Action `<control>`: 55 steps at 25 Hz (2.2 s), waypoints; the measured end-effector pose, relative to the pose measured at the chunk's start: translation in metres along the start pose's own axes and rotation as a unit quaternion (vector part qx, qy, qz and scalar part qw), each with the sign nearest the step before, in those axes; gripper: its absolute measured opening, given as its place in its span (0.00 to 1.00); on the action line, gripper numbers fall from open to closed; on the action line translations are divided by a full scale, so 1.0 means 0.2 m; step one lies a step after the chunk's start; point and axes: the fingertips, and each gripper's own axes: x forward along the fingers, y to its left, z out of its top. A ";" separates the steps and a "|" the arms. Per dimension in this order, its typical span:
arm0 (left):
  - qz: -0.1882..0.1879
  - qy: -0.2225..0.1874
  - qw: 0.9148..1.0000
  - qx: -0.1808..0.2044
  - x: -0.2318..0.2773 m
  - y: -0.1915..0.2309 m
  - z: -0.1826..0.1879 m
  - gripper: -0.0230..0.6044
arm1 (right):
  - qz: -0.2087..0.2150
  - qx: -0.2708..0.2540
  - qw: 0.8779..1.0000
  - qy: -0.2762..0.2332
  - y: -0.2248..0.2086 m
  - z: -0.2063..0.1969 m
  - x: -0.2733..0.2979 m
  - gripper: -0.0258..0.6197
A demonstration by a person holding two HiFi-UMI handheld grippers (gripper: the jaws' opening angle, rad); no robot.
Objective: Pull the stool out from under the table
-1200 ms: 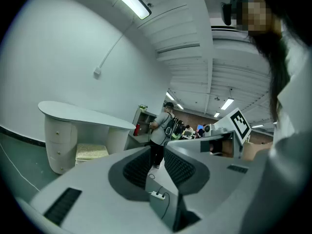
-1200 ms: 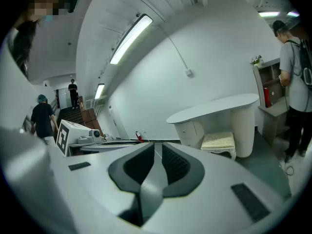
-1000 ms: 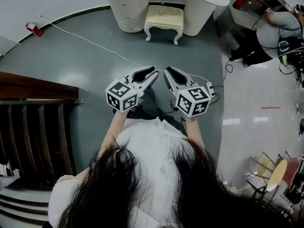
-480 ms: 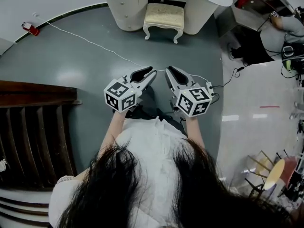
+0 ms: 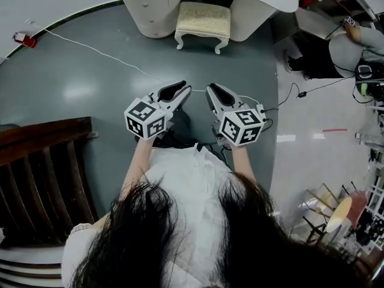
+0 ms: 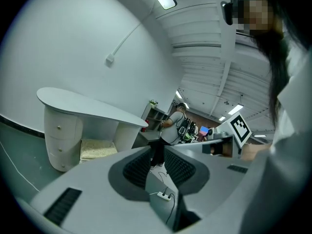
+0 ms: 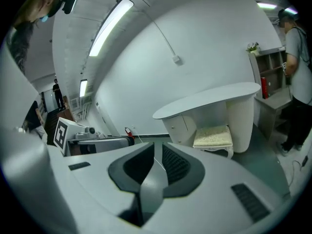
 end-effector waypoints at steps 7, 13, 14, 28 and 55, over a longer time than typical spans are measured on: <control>-0.002 0.001 1.000 -0.013 0.08 0.36 0.13 0.19 | -0.018 0.012 1.000 0.014 -0.08 0.09 0.30 0.14; -0.021 0.014 1.000 -0.018 0.15 0.55 0.20 0.19 | -0.037 0.024 0.999 0.018 -0.15 0.15 0.48 0.14; -0.025 0.017 0.999 -0.018 0.17 0.57 0.20 0.19 | -0.041 0.027 0.999 0.017 -0.16 0.16 0.51 0.14; -0.031 0.043 0.998 -0.029 0.26 0.77 0.20 0.19 | -0.074 0.043 0.996 0.022 -0.31 0.22 0.59 0.14; 0.081 0.085 0.992 -0.046 0.49 1.18 0.02 0.19 | -0.067 0.047 0.994 0.078 -1.06 0.12 0.78 0.14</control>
